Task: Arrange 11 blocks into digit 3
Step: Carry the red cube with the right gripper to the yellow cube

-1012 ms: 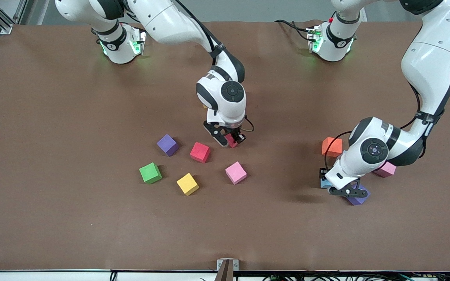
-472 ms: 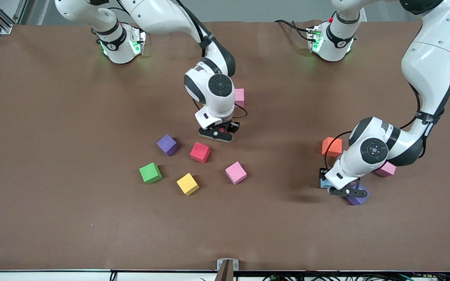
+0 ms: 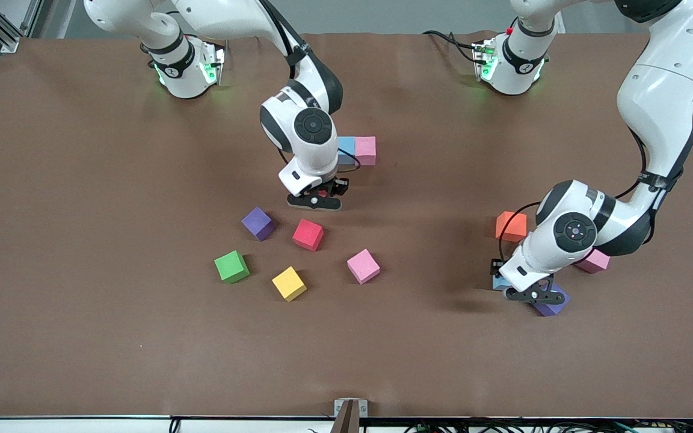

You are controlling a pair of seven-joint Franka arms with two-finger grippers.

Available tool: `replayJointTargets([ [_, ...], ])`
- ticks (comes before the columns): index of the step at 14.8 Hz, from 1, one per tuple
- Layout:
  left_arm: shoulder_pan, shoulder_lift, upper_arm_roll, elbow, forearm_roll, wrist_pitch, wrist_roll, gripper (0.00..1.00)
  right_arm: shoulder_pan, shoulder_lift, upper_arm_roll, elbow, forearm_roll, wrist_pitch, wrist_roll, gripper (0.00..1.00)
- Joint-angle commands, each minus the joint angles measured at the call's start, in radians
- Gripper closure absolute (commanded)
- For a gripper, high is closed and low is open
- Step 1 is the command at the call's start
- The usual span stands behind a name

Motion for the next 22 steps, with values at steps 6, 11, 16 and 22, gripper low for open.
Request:
replayJointTargets([
  [6, -0.010, -0.011, 0.005, 0.005, 0.009, -0.016, -0.013, 0.53, 0.001, -0.087, 0.043, -0.233, 0.004, 0.193, -0.043, 1.00],
  [11, -0.010, -0.010, 0.005, 0.013, 0.007, -0.016, -0.012, 0.53, 0.003, -0.087, 0.063, -0.264, 0.044, 0.240, -0.043, 1.00],
  [16, -0.011, -0.010, 0.005, 0.013, 0.007, -0.016, -0.012, 0.53, 0.001, -0.095, 0.087, -0.270, 0.045, 0.241, -0.049, 1.00],
  [22, -0.010, -0.013, 0.005, 0.013, 0.004, -0.016, -0.013, 0.53, -0.008, -0.127, 0.092, -0.308, 0.045, 0.242, -0.107, 1.00],
])
